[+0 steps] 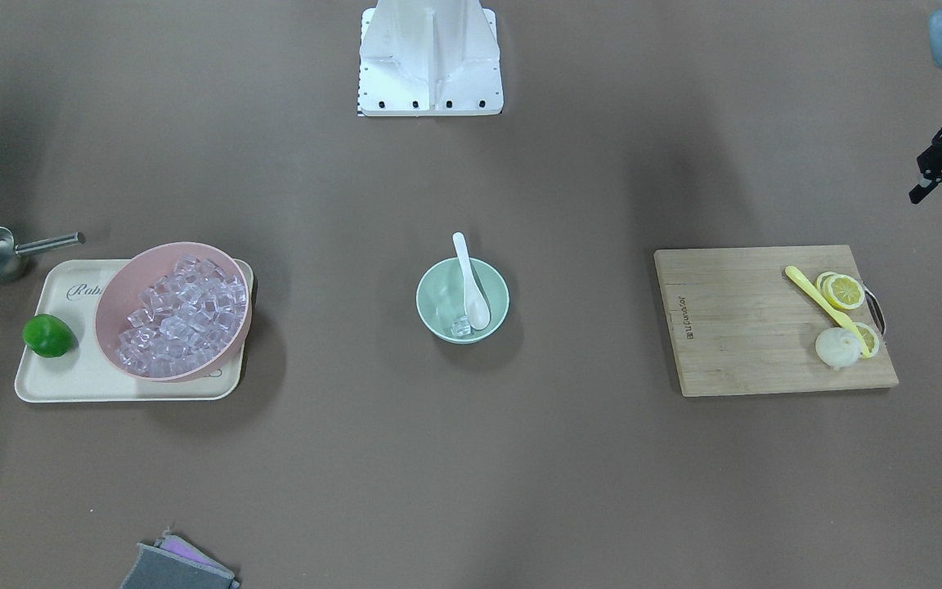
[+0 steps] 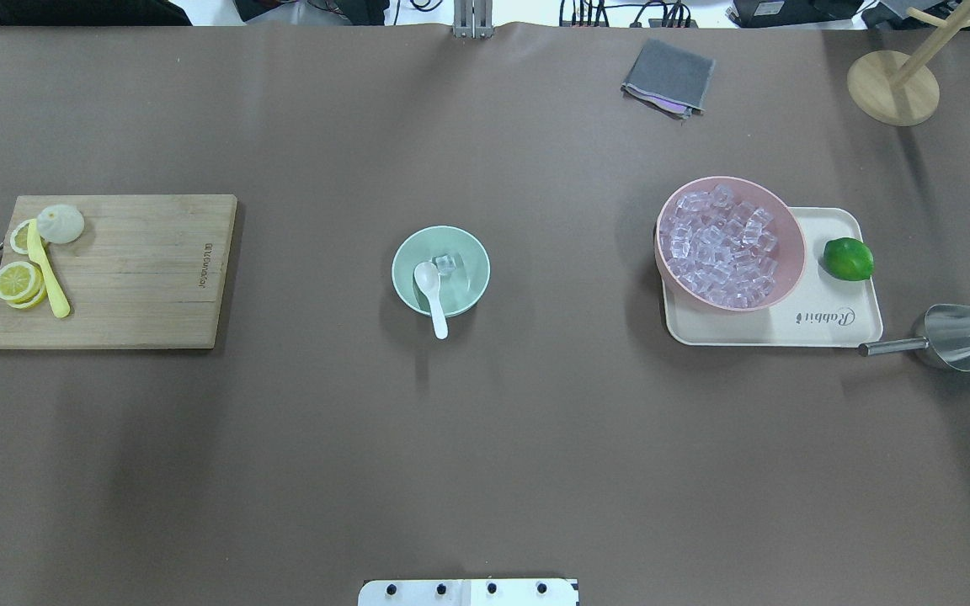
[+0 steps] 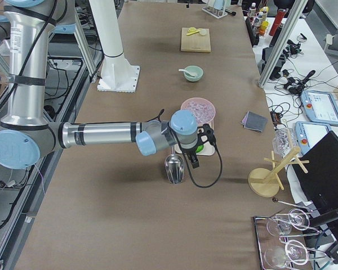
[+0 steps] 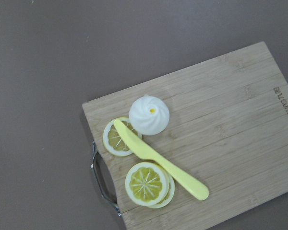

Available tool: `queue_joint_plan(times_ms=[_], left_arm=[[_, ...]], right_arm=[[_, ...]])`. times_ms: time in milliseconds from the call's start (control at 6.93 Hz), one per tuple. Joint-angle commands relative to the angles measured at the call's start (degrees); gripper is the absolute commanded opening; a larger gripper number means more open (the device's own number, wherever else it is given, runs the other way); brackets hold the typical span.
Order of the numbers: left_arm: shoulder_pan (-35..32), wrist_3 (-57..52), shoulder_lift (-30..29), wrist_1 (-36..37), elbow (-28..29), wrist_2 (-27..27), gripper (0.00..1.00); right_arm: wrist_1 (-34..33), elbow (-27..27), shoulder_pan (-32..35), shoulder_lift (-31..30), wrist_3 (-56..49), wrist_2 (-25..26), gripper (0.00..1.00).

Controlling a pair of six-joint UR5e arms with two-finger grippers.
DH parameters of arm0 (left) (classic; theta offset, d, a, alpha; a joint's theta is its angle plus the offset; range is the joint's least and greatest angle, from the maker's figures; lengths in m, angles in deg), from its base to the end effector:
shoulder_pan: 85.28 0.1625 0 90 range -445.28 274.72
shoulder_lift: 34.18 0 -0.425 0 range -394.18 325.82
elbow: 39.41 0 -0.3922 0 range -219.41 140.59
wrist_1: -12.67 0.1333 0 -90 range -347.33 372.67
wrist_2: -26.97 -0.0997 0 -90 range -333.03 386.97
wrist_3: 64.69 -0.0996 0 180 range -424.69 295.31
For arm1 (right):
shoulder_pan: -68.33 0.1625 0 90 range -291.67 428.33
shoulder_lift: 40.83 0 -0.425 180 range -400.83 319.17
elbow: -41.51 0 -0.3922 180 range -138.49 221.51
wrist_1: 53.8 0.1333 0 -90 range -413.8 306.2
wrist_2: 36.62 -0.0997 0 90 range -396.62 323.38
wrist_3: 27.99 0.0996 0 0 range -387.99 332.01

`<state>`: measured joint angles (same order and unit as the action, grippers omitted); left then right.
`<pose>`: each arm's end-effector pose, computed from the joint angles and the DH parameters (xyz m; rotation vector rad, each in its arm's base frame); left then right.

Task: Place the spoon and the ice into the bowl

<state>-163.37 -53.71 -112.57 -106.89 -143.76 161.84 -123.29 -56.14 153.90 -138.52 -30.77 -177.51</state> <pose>0.0267 -0.4320 0.5664 0.3727 0.8530 0.2357 0.0210 -0.4537 0.6079 0.3214 -0.8852 -0.2750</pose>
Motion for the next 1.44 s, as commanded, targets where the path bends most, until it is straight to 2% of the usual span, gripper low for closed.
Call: queue_joint_plan(times_ms=[0, 289, 433, 1010, 1299], left_arm=[[-3.29, -1.14, 5.5, -1.37, 0.02, 0.12, 0.98], [-3.12, -1.31, 3.87, -1.38, 4.56, 0.12, 0.98], [-3.3, -1.22, 4.47, -1.47, 4.59, 0.82, 0.98], [-3.12, -1.22, 4.12, 0.37, 4.85, 1.71, 0.98], [-3.64, -1.31, 3.86, 4.32, 4.85, 3.2, 0.98]], right_arm=[[0.05, 6.94, 5.91, -0.14, -9.6, 0.52, 1.0], [0.22, 6.68, 5.93, 0.3, -9.61, 5.85, 1.0], [0.31, 6.16, 6.01, -0.04, -9.61, 6.24, 1.0], [0.49, 5.89, 6.37, -0.75, -9.61, 5.19, 1.0], [0.23, 5.45, 6.37, -0.4, -8.74, 3.18, 1.0]])
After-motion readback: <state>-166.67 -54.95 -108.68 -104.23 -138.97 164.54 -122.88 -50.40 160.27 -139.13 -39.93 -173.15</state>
